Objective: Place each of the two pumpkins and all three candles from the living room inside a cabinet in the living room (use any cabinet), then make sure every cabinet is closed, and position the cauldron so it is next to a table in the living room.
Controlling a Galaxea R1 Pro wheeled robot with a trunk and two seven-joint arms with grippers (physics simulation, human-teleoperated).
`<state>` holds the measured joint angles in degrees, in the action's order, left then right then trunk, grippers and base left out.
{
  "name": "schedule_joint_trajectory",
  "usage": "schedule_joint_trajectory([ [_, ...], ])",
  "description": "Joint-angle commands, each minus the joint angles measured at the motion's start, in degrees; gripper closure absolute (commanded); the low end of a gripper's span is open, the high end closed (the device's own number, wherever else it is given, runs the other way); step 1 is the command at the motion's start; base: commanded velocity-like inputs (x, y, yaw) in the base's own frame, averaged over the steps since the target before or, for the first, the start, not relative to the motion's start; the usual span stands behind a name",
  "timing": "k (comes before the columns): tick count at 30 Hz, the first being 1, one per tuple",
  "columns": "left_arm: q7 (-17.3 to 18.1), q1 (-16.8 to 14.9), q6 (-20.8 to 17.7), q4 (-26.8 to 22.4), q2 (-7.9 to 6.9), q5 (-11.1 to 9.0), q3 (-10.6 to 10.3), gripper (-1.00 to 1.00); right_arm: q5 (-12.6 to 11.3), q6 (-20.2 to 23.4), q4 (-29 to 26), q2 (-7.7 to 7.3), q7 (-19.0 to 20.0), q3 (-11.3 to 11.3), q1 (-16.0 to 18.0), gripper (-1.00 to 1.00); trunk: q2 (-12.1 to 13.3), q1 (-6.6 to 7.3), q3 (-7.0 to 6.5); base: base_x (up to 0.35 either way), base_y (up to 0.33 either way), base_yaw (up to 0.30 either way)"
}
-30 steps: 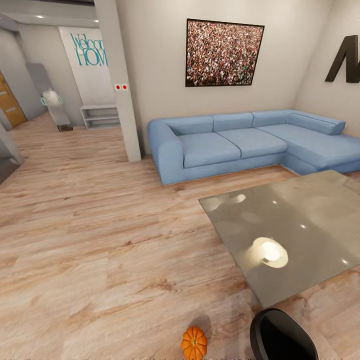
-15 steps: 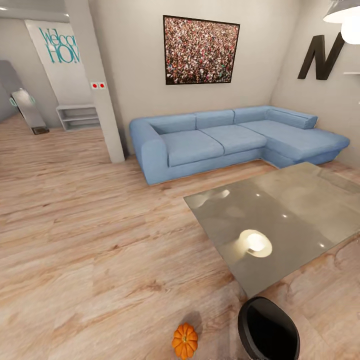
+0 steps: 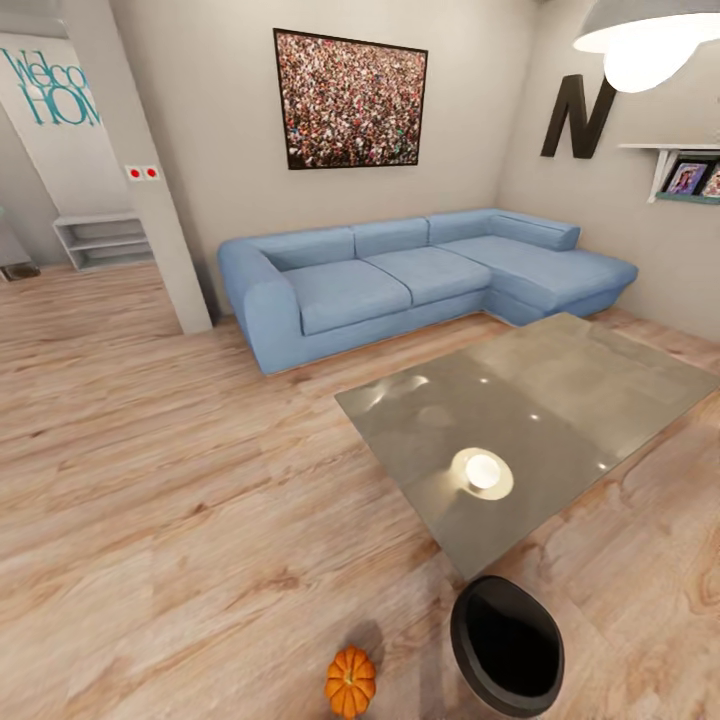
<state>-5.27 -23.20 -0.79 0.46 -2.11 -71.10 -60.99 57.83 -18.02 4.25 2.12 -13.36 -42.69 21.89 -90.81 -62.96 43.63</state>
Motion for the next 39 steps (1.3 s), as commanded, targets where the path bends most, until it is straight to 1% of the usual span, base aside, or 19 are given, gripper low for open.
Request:
schedule_joint_trajectory([
  [1,0.0,0.0,0.0,0.0,-0.02,0.0,0.0,-1.00,0.0,0.0,0.0,0.00,0.0,0.0,0.0,-1.00,0.0,0.00,0.00,0.000,0.000,-0.023],
  [11,0.0,0.0,0.0,0.0,0.08,0.1,-0.1,-1.00,-0.4,0.0,-0.1,-0.16,0.0,0.0,0.0,-1.00,0.0,0.00,0.00,0.000,0.000,-0.003],
  [12,0.0,0.0,0.0,0.0,0.01,0.0,0.0,-1.00,-0.5,0.0,0.0,0.07,0.0,0.0,0.0,-1.00,0.0,0.00,0.00,0.000,0.000,0.000],
  [16,-0.1,0.0,0.1,-0.1,0.04,-0.1,0.0,-1.00,-0.5,0.3,-0.2,0.06,0.0,-0.2,0.0,-1.00,0.0,0.00,0.00,0.000,0.000,0.000],
  [18,0.0,0.0,0.0,-0.2,0.11,-0.1,0.0,-1.00,-0.3,0.2,-0.3,-0.15,1.2,0.1,0.0,-1.00,0.0,0.00,0.00,0.000,0.000,0.000],
  [19,0.0,0.0,0.0,-0.3,0.22,0.0,0.0,-1.00,-0.3,0.1,-0.4,-0.29,3.0,0.3,0.0,-1.00,0.0,0.00,0.00,0.000,0.000,0.000],
  [20,0.0,0.0,0.0,-0.3,0.36,0.1,0.0,-1.00,-0.3,0.0,-0.9,-0.40,7.3,0.5,0.0,-1.00,0.0,0.00,0.00,0.000,0.000,0.000],
  [22,0.0,0.0,0.0,-0.3,0.42,0.2,0.0,-1.00,-0.6,0.5,-2.5,-0.43,13.5,0.5,0.4,-1.00,0.0,0.00,0.00,0.000,0.000,0.000],
  [25,0.0,0.0,0.0,-0.4,0.26,0.4,-0.1,-1.00,-1.0,2.8,-6.5,-0.39,21.2,0.4,1.0,-1.00,0.0,0.00,0.00,0.000,0.000,0.000],
  [26,0.0,0.0,0.0,-0.4,0.24,0.5,-0.1,-1.00,-1.0,3.2,-7.2,-0.39,22.5,0.4,1.0,-1.00,0.0,0.00,0.00,0.000,0.000,0.000],
  [29,0.0,0.0,-0.1,-0.4,0.17,0.6,-0.1,-1.00,-1.1,4.8,-13.8,0.01,34.3,0.3,1.3,-1.00,0.0,0.00,0.00,0.000,0.000,0.000],
  [31,0.0,0.0,0.0,-0.3,0.12,0.6,-0.1,-1.00,-1.2,5.7,-19.5,1.15,43.2,0.3,1.3,-1.00,0.0,0.00,0.00,0.000,0.000,0.000],
  [32,0.0,0.0,0.0,-0.3,0.06,0.6,-0.1,-1.00,-1.5,7.1,-24.9,2.34,49.5,0.2,1.4,-1.00,0.0,0.00,0.00,0.000,0.000,0.000],
  [33,0.0,0.0,0.0,-0.3,0.07,0.6,-0.1,-1.00,-1.8,7.9,-26.8,2.75,51.3,0.1,1.4,-1.00,0.0,0.00,0.00,0.000,0.000,0.000],
  [34,0.0,0.0,0.0,-0.3,0.08,0.6,-0.1,-1.00,-2.9,9.8,-30.7,3.55,54.8,0.1,1.4,-1.00,0.0,0.00,0.00,0.000,0.000,0.000],
  [35,0.0,0.0,0.0,-0.3,0.08,0.6,-0.1,-1.00,-4.7,12.3,-34.7,4.30,57.9,0.1,1.3,-1.00,0.0,0.00,0.00,0.000,0.000,0.000],
  [36,0.0,0.0,0.0,-0.3,0.08,0.6,-0.1,-1.00,-8.2,17.2,-40.7,5.02,62.6,0.3,1.3,-1.00,0.0,0.00,0.00,0.000,0.000,0.000],
  [37,0.0,0.0,-0.1,-0.3,0.09,0.6,-0.1,-1.00,-9.5,19.1,-42.7,5.17,64.2,0.4,1.3,-1.00,0.0,0.00,0.00,0.000,0.000,0.000],
  [39,0.0,0.0,-0.1,-0.3,0.09,0.6,-0.1,-1.00,-13.8,27.2,-50.2,5.57,70.6,1.4,1.3,-1.00,0.0,0.00,0.00,0.000,0.000,0.000],
])
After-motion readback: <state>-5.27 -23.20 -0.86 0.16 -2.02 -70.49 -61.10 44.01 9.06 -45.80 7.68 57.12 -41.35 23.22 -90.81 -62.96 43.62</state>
